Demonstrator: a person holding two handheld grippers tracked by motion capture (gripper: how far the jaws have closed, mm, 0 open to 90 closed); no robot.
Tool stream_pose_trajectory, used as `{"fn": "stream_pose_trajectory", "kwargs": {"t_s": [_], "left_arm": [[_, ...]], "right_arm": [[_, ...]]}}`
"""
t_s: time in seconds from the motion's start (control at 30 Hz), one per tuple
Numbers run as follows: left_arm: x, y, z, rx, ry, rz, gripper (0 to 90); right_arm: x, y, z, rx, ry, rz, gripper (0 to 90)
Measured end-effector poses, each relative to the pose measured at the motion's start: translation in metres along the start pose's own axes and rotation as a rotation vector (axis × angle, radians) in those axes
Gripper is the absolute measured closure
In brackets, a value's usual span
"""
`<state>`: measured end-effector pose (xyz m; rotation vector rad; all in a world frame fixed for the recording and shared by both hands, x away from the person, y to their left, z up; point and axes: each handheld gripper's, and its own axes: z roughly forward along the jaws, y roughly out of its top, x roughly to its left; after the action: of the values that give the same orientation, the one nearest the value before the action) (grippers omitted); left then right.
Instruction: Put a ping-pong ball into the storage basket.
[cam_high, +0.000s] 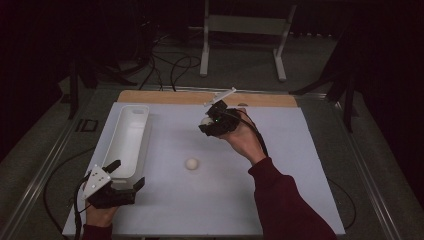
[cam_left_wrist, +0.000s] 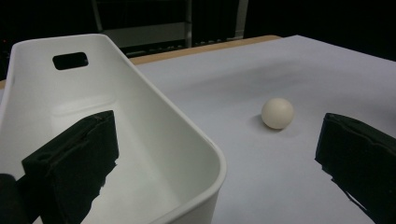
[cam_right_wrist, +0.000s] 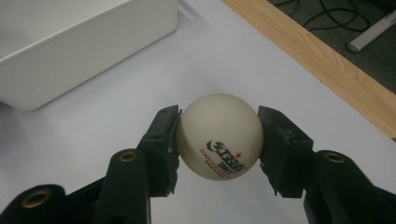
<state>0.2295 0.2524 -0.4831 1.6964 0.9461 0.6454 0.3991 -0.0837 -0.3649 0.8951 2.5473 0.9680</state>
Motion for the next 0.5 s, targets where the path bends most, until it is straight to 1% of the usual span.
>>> {"fn": "stream_pose_trajectory", "kwargs": {"t_s": [0.03, 0.2, 0.5], "left_arm": [[-0.0001, 0.0, 0.0001, 0.0, 0.0, 0.0, 0.0], [0.0, 0.0, -0.0001, 0.0, 0.0, 0.0, 0.0], [0.0001, 0.0, -0.0001, 0.0, 0.0, 0.001, 0.0]], "right_arm": [[-0.0001, 0.0001, 0.0006, 0.002, 0.002, -0.007, 50.6], [0.0018, 0.0009, 0.0034, 0.008, 0.004, -0.012, 50.6], [0.0052, 0.0051, 0.004, 0.002, 0.008, -0.025, 50.6]]}}
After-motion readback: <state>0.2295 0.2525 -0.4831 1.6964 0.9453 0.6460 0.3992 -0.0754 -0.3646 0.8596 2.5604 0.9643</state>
